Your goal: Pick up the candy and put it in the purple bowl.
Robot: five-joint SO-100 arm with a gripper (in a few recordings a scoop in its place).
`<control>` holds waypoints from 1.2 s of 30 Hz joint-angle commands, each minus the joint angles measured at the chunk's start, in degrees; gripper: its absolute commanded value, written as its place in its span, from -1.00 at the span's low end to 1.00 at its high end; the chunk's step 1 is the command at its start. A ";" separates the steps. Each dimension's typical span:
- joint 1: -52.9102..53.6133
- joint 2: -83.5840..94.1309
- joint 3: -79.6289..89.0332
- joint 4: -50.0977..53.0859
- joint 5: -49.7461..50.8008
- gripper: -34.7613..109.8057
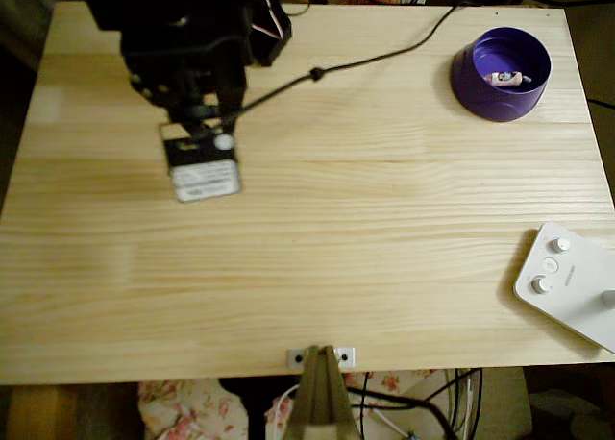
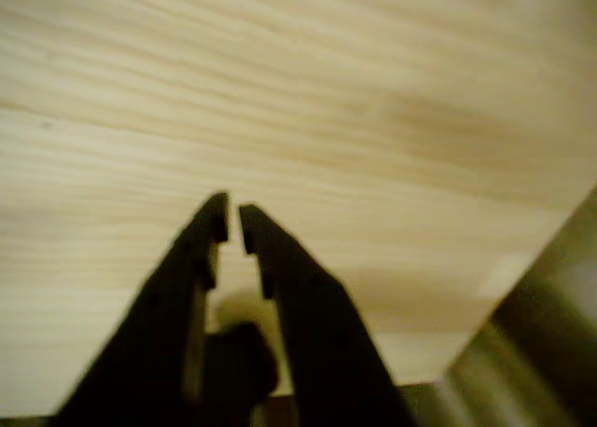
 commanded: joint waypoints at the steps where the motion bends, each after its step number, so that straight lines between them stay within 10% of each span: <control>1: 5.01 8.09 3.87 -3.08 3.08 -0.53; 36: 10.99 46.05 37.53 -8.09 10.11 -0.53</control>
